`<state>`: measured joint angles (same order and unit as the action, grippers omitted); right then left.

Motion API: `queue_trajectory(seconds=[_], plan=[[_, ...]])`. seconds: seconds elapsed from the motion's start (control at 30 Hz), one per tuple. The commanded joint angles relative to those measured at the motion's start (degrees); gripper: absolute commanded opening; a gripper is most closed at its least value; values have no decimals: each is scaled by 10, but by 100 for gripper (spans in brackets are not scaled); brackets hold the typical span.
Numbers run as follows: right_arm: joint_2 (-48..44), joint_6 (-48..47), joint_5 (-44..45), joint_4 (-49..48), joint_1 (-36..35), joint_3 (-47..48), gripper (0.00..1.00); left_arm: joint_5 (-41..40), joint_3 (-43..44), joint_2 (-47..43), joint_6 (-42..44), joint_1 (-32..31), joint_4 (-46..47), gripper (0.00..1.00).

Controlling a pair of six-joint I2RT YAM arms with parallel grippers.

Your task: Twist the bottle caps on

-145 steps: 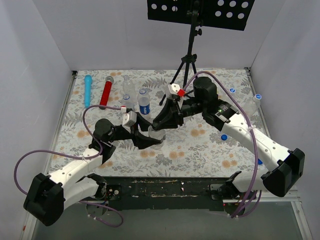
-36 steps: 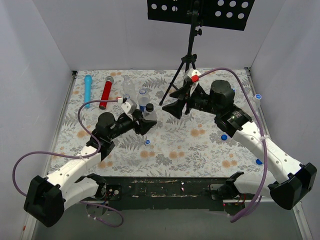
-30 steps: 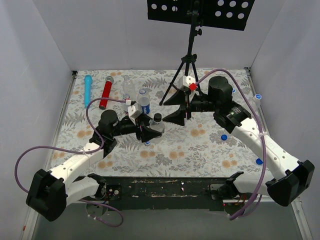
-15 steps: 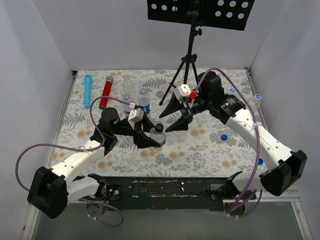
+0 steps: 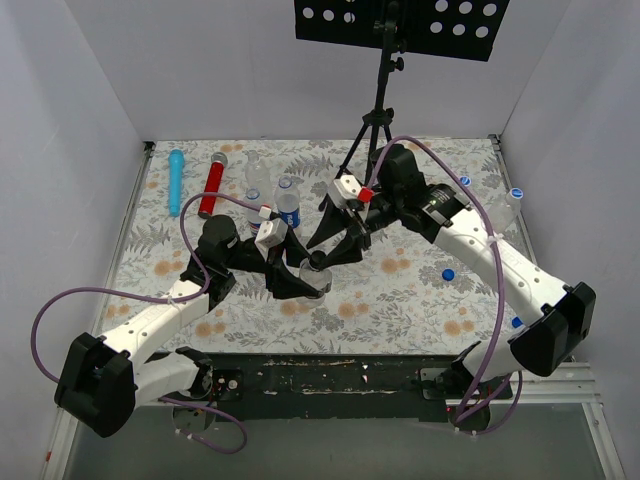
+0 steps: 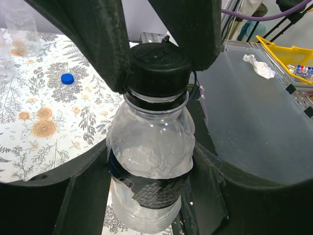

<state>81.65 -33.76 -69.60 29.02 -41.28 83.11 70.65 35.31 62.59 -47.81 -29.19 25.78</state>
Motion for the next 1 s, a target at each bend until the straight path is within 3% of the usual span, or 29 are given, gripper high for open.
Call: queue_trajectory(seconds=[0.0, 0.17, 0.47, 0.63, 0.87, 0.97], plan=[[13, -26, -8, 38, -9, 42, 51, 11, 19, -8, 3, 2, 10, 0], [26, -22, 3, 56, -15, 48, 36, 6, 20, -12, 7, 2, 8, 0], [25, 1, 96, 91, -40, 33, 19, -24, 15, -28, 23, 2, -1, 0], [8, 119, 295, 51, -57, 1, 1, -149, 9, -62, 73, -1, -41, 0], [7, 312, 606, 60, -62, -23, 1, -416, -13, -127, 144, -39, -82, 0], [5, 354, 650, 62, -62, -11, 1, -497, -17, -135, 152, -52, -89, 0]])
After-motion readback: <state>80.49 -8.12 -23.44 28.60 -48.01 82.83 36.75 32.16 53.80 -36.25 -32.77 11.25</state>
